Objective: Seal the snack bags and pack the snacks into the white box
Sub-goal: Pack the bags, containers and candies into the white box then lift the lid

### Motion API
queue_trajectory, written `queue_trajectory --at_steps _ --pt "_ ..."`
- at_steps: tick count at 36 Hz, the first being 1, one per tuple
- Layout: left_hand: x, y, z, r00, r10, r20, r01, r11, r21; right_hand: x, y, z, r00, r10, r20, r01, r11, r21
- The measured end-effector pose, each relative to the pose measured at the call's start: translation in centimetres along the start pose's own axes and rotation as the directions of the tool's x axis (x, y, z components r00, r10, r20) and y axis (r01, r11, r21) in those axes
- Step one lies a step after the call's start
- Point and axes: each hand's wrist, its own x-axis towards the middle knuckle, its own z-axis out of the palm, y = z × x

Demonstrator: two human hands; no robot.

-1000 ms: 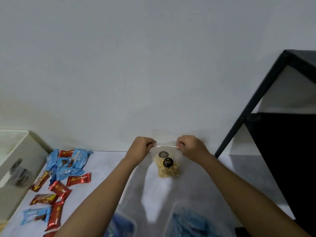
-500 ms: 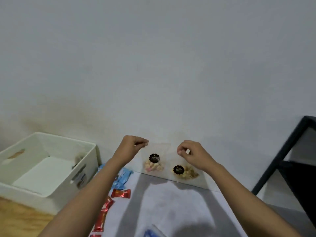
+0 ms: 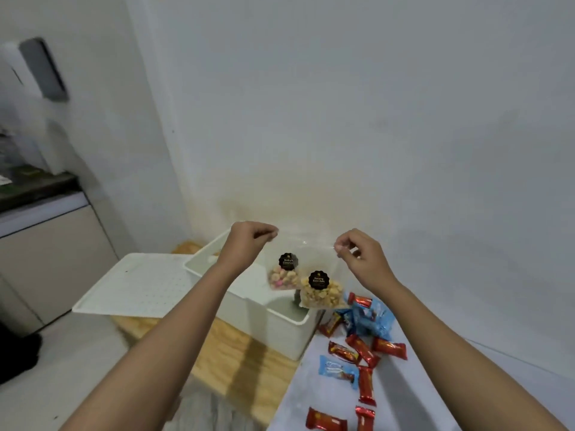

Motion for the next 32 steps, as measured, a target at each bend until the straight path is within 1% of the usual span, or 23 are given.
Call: queue_trajectory --at_steps 5,9,12,15,18,20,23,27,29,30,32 --pt "1.5 -4.2 -2.4 1.000 -0.022 -0.012 0.022 1.000 -0.006 3.0 -0.5 5.1 1.000 -0.020 0.016 0.019 0.999 0.031" --pt "3.3 -7.1 -2.6 0.998 -0.058 0.024 0.060 0.996 -0.067 4.9 0.1 7.9 0.999 -0.025 0.047 0.024 0.999 0.031" --pt "4.4 -9.2 -1.8 0.989 -0.102 0.105 0.113 0.987 -0.111 5.7 1.2 9.4 0.995 0.032 0.091 -0.035 0.999 0.037" --pt "5.5 -11.0 -0.3 0.972 -0.105 0.211 0.132 0.984 -0.116 6.3 2.1 10.4 0.984 0.093 0.149 -0.097 0.995 0.024" --pt "6.8 -12.9 1.4 0.947 -0.110 0.301 0.156 0.979 -0.132 6.5 3.7 11.2 0.972 0.185 0.142 -0.188 0.982 0.005" --pt "7.6 -14.4 2.6 0.911 -0.102 0.399 0.172 0.975 -0.144 6.1 5.0 11.7 0.959 0.257 0.115 -0.258 0.966 -0.010" --pt "8.8 -16.2 4.1 0.814 -0.070 0.577 0.174 0.977 -0.126 5.2 6.3 12.3 0.927 0.365 0.087 -0.362 0.931 -0.050" --pt "10.2 -17.5 6.0 0.725 -0.008 0.688 0.148 0.978 -0.145 3.6 7.3 13.1 0.895 0.444 -0.027 -0.444 0.886 -0.133" --pt "10.6 -18.3 6.9 0.676 0.011 0.736 0.142 0.979 -0.145 2.7 7.7 13.5 0.879 0.474 -0.061 -0.475 0.852 -0.220" --pt "10.8 -18.7 7.4 0.651 0.030 0.759 0.123 0.982 -0.145 2.4 7.8 13.7 0.872 0.485 -0.062 -0.481 0.827 -0.290" --pt "10.9 -19.5 8.3 0.611 0.061 0.789 0.096 0.984 -0.151 1.6 7.8 14.1 0.856 0.514 -0.049 -0.474 0.745 -0.468"
